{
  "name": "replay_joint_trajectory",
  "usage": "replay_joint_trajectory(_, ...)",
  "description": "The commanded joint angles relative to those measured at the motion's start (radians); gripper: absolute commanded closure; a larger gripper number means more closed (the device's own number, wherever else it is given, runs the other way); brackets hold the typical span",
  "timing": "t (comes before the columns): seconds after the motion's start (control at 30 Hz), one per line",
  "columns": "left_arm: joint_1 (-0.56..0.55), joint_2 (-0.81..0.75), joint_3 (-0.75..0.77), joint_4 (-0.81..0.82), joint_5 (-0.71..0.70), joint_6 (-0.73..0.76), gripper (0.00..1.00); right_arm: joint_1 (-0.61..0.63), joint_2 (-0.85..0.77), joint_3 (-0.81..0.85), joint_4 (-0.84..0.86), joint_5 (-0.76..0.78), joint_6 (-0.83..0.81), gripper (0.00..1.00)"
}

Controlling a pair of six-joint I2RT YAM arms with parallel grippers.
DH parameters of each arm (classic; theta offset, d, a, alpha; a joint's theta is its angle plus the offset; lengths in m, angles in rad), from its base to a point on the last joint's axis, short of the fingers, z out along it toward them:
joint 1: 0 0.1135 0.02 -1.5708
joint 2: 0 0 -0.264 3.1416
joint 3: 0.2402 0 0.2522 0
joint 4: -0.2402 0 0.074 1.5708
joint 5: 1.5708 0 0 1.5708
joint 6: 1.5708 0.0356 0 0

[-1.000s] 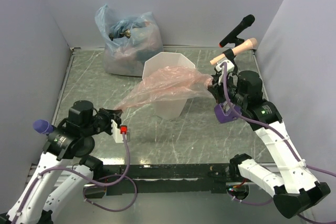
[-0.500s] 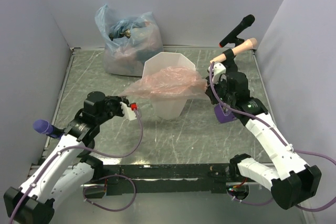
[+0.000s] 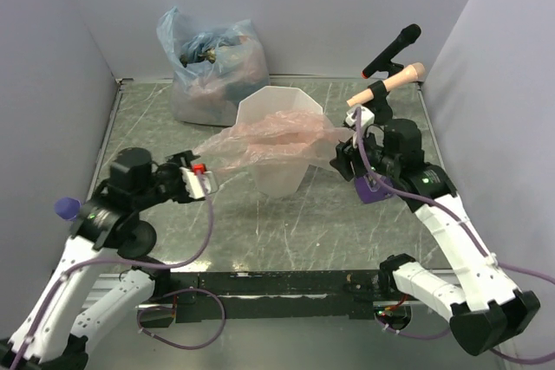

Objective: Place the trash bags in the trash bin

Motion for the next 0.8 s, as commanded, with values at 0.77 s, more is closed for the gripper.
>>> replay_joint_trajectory(0.77, 0.002, 0.213, 0.162, 0.266, -0.051, -0.485, 0.41, -0.008, 0.027, 0.323, -0.124, 0.014, -0.145, 0.28)
